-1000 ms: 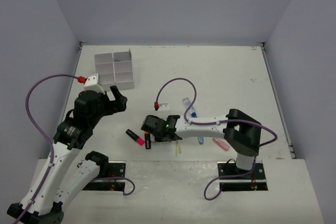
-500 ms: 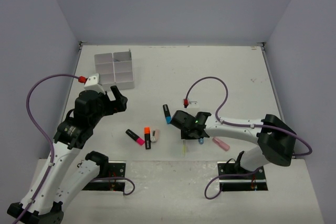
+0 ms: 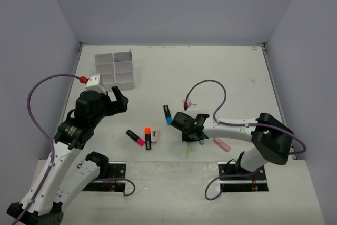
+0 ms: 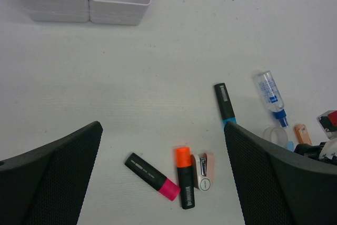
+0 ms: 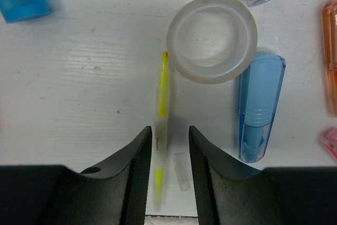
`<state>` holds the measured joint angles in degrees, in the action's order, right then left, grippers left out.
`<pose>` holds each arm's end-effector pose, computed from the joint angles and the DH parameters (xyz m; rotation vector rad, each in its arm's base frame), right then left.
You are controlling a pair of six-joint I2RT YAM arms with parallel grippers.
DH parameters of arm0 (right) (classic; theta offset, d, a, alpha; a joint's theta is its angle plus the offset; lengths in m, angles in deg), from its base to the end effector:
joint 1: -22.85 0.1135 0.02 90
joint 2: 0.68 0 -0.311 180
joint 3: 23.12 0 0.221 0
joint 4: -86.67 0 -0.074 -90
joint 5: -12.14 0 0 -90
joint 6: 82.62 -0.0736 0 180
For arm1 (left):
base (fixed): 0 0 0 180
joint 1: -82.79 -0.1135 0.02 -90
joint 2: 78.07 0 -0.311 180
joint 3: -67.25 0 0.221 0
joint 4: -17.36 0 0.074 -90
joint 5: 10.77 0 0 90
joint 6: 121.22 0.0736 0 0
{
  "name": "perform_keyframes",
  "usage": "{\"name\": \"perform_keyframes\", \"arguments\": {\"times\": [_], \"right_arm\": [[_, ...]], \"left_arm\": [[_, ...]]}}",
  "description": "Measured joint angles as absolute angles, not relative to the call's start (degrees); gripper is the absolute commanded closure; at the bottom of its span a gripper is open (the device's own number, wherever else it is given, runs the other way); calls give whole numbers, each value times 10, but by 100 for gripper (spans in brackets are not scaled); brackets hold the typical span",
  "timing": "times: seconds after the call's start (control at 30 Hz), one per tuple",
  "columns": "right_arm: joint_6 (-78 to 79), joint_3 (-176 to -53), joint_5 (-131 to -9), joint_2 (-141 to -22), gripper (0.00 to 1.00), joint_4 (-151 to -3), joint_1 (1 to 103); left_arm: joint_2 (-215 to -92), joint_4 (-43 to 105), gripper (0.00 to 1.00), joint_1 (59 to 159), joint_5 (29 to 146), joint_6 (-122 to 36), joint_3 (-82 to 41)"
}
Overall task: Sort the stationery into containers
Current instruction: Pick up the pen from the center of the board, then pick up the pen cap from the center of the board.
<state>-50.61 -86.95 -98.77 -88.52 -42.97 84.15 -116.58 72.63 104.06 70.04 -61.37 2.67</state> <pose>0.1424 0.2055 0.1969 -0.0096 2.6915 0.0678 0.1004 -0.0265 0.3327 -0.2605 2.0795 -0.3812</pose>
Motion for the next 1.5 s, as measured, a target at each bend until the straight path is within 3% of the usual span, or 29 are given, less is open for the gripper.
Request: {"name": "perform_keyframes", "arguments": {"times": [0.3, 0.53, 0.67, 0.9, 1.03, 1.17, 1.3, 1.43, 1.5], "right_arm": [[-494, -870, -979, -910, 83, -469, 838], [-492, -892, -980, -934, 84, -485, 844], [-498, -911, -986, -951, 99, -474, 863], [-506, -939, -991, -971, 100, -459, 897], [-498, -938, -984, -911, 100, -425, 906], [-468, -941, -997, -728, 100, -383, 851], [-424, -956, -1025, -562, 100, -329, 742], [-382, -978, -1042, -484, 100, -257, 661], [-364, -990, -1048, -474, 100, -231, 642]], "left_arm": [[-1166, 726, 0, 1042, 701, -614, 27], [-1167, 726, 0, 1042, 701, -614, 27], [-1167, 726, 0, 1042, 701, -614, 27], [-1170, 726, 0, 1042, 702, -614, 27], [-1181, 725, 0, 1042, 711, -616, 27], [-1205, 710, 0, 1048, 719, -642, 32], [-1228, 688, 0, 1119, 698, -709, 61], [-1323, 660, 1, 1399, 574, -823, 49], [-1408, 656, 3, 1482, 528, -886, 19]]}}
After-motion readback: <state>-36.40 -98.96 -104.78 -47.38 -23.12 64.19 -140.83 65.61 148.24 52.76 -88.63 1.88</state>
